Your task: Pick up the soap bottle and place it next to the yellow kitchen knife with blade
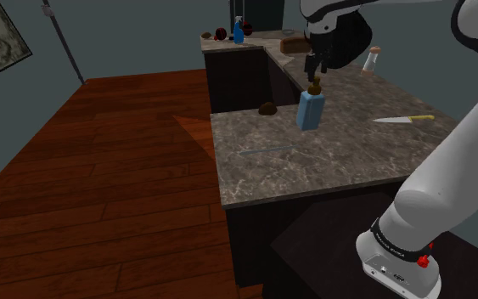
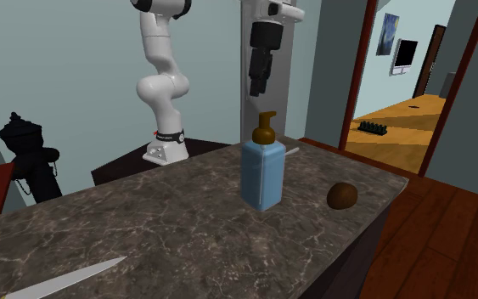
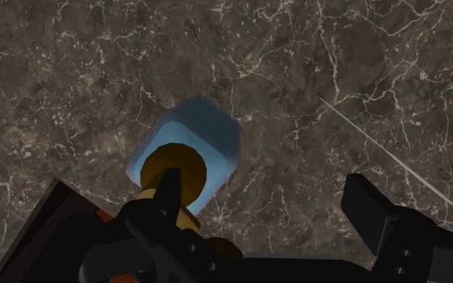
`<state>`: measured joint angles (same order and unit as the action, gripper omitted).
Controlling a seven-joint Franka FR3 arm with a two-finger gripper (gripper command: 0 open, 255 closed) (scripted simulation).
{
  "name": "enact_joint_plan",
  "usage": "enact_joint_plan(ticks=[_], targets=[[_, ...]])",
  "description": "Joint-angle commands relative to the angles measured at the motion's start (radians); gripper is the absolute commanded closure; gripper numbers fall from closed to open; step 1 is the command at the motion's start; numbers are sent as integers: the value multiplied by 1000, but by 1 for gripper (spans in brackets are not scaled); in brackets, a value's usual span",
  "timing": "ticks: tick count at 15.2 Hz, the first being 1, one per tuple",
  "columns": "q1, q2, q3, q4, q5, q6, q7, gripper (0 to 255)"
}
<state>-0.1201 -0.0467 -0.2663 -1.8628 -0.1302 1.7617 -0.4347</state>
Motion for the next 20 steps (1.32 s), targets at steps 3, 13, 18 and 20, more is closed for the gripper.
enact_joint_plan(ticks=[3, 13, 18, 20], targets=[[-32, 150, -31, 155, 40, -4, -73, 0], [-53, 218, -41, 130, 60, 90, -100, 0], [-53, 218, -41, 130, 60, 90, -100, 0], [-53, 218, -41, 130, 60, 90, -100, 0]])
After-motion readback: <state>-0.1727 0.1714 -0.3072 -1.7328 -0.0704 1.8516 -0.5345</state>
